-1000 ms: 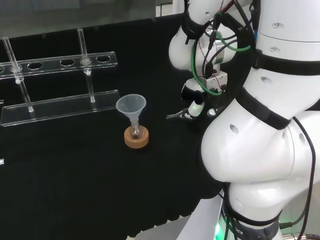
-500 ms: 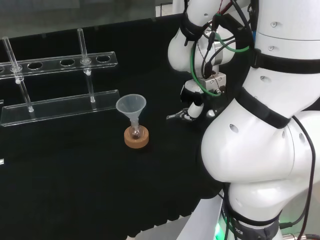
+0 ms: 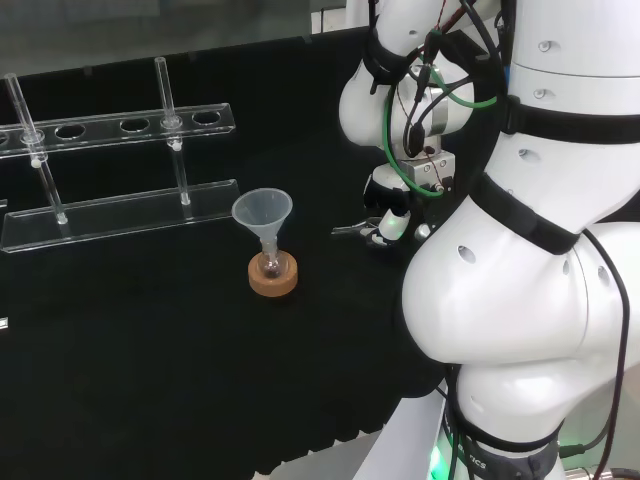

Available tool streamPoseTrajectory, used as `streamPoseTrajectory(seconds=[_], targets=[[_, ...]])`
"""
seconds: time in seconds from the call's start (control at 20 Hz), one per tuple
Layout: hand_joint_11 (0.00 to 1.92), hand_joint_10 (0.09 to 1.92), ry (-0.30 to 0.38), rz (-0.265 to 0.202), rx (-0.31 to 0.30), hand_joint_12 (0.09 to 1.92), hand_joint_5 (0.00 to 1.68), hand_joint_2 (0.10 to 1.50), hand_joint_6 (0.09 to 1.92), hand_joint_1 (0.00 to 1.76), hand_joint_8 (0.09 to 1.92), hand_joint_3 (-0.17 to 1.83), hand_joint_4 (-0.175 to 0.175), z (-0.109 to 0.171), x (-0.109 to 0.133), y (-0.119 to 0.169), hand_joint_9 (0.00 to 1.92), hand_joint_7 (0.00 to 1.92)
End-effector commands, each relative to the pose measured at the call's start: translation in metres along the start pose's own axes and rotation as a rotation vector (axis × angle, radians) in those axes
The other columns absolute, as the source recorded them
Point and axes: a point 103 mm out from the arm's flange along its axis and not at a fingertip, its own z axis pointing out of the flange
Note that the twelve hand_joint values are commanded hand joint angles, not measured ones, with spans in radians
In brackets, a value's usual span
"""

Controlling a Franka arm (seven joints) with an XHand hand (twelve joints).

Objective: Pick up the weighing funnel.

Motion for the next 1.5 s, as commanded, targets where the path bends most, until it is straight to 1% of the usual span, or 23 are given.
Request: streamPoseTrajectory(seconds=[0.05, 0.15, 0.3, 0.45, 0.7, 1.05, 1.15, 1.2, 1.3, 1.5], targets=[[0.44, 0.42, 0.011, 0.008, -0.001, 1.30, 0.95, 0.42, 0.76, 1.05, 0.55, 0.77, 0.070, 0.0022, 0.0035, 0.0011, 1.04, 1.12], [0.45, 0.42, 0.018, 0.013, -0.001, 1.30, 0.94, 0.41, 0.77, 1.06, 0.54, 0.79, 0.069, 0.0026, 0.0050, 0.0021, 1.05, 1.13], [0.47, 0.42, 0.010, 0.017, 0.002, 1.29, 0.93, 0.41, 0.77, 1.07, 0.53, 0.80, 0.069, 0.0031, 0.0088, 0.0046, 1.07, 1.14], [0.49, 0.42, 0.022, 0.020, -0.011, 1.29, 0.92, 0.41, 0.78, 1.08, 0.53, 0.81, 0.067, 0.0006, 0.0054, 0.0016, 1.08, 1.14], [0.58, 0.41, 0.031, 0.036, -0.023, 1.25, 0.91, 0.42, 0.80, 1.12, 0.52, 0.81, 0.055, 0.0012, 0.0098, 0.0048, 1.12, 1.16], [0.79, 0.34, 0.074, 0.056, -0.049, 1.10, 1.04, 0.44, 0.74, 1.16, 0.46, 0.79, 0.031, 0.0001, 0.0119, 0.0079, 1.27, 1.30], [0.82, 0.33, 0.081, 0.059, -0.056, 1.09, 1.20, 0.61, 0.65, 1.14, 0.45, 0.63, 0.119, -0.0004, 0.0117, 0.0084, 1.30, 1.33], [0.83, 0.32, 0.082, 0.059, -0.061, 1.08, 1.26, 0.66, 0.58, 1.14, 0.44, 0.57, 0.144, -0.0006, 0.0115, 0.0083, 1.31, 1.35], [0.86, 0.31, 0.087, 0.066, -0.062, 1.05, 1.33, 0.70, 0.48, 1.14, 0.41, 0.51, 0.155, -0.0004, 0.0108, 0.0087, 1.33, 1.38], [0.90, 0.30, 0.089, 0.077, -0.063, 1.03, 1.37, 0.70, 0.41, 1.15, 0.39, 0.50, 0.138, -0.0005, 0.0100, 0.0079, 1.36, 1.41]])
